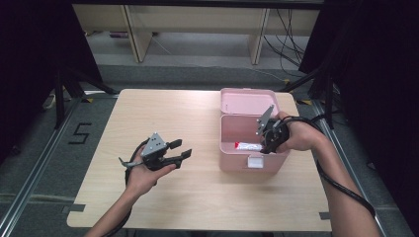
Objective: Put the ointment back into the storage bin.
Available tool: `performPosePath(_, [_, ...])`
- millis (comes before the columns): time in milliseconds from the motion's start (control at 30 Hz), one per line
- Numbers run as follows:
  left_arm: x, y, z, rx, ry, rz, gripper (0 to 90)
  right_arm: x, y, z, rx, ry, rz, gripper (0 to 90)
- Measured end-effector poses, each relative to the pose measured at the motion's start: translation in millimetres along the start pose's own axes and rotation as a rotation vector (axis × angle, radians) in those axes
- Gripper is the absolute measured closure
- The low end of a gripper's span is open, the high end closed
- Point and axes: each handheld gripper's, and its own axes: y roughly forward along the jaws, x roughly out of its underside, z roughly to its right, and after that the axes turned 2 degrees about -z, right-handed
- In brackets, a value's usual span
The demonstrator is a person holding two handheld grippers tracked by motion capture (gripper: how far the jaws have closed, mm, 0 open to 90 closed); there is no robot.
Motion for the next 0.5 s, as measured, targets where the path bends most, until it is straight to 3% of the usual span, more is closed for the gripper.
performPosePath(100, [-0.2, -0.1, -0.2, 0.000, 0.001, -0.001, 44.6, 0.3, -0.1, -0.7, 0.005, 0.011, -0.007, 71.4])
performPosePath(200, [-0.2, 0.0, -0.2, 0.000, 0.001, -0.001, 44.7, 0.4, 1.7, 1.0, 0.001, -0.010, -0.007, 71.4])
performPosePath(233, [-0.2, 0.1, -0.1, 0.000, 0.001, -0.001, 44.7, 0.7, 1.5, -0.9, -0.003, 0.022, -0.018, 71.4])
performPosePath(300, [0.2, 0.6, 0.6, 0.001, -0.002, 0.000, 44.7, 0.3, 3.2, 2.2, -0.004, -0.007, -0.013, 71.4])
performPosePath(433, [0.4, 0.7, 0.4, 0.001, 0.000, -0.002, 44.6, 0.0, 4.7, 2.3, -0.005, -0.008, -0.022, 71.4])
performPosePath(467, [0.4, 0.6, 0.2, 0.000, 0.000, -0.003, 44.6, -0.3, 5.5, 4.7, 0.001, -0.043, -0.012, 71.4])
performPosePath(500, [0.3, 0.6, 0.1, 0.000, 0.000, -0.003, 44.6, -0.2, 5.8, 4.8, 0.000, -0.041, -0.009, 71.4])
